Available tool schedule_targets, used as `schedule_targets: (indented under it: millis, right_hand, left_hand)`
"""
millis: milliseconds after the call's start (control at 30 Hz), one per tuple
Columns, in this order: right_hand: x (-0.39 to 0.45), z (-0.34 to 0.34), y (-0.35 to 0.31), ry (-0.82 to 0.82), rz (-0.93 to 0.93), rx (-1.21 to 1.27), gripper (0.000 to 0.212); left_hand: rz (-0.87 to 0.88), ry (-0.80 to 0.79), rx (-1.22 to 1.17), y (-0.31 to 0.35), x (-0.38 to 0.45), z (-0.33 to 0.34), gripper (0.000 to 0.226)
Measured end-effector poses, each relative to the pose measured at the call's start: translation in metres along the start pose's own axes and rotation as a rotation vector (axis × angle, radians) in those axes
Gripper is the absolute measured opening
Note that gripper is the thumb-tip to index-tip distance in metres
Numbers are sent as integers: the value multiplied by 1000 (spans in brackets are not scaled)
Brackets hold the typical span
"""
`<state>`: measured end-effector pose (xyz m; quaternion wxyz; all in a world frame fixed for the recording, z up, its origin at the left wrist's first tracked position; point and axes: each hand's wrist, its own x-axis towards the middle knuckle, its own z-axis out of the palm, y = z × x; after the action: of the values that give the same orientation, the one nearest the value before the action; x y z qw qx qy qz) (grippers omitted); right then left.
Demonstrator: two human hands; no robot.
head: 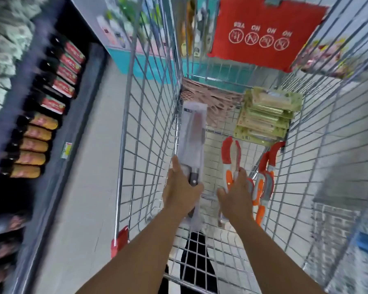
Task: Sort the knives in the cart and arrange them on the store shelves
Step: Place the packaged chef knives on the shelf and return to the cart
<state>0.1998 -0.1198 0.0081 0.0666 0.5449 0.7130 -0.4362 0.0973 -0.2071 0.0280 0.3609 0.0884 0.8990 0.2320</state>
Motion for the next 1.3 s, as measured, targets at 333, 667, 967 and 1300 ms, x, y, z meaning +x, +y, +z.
schedule_targets:
  millis: [333,667,967,1300]
  right_hand:
    - [-68,-78,-135,69,-408,204,77]
    - [-184,-41,-254,-60,-745,185,80]
    - [-352,78,-288,-273,-967,69,73]
    - [-573,225,-281,-603,-1186,-31,66]
  left_hand:
    - [286,375,-292,68,-75,-105,100]
    - [276,745,-406,-2,-154,-252,95]
    - [112,1044,-521,-179,-274,-334,97]
    - [-119,1241,-628,-387,-443,-389,73]
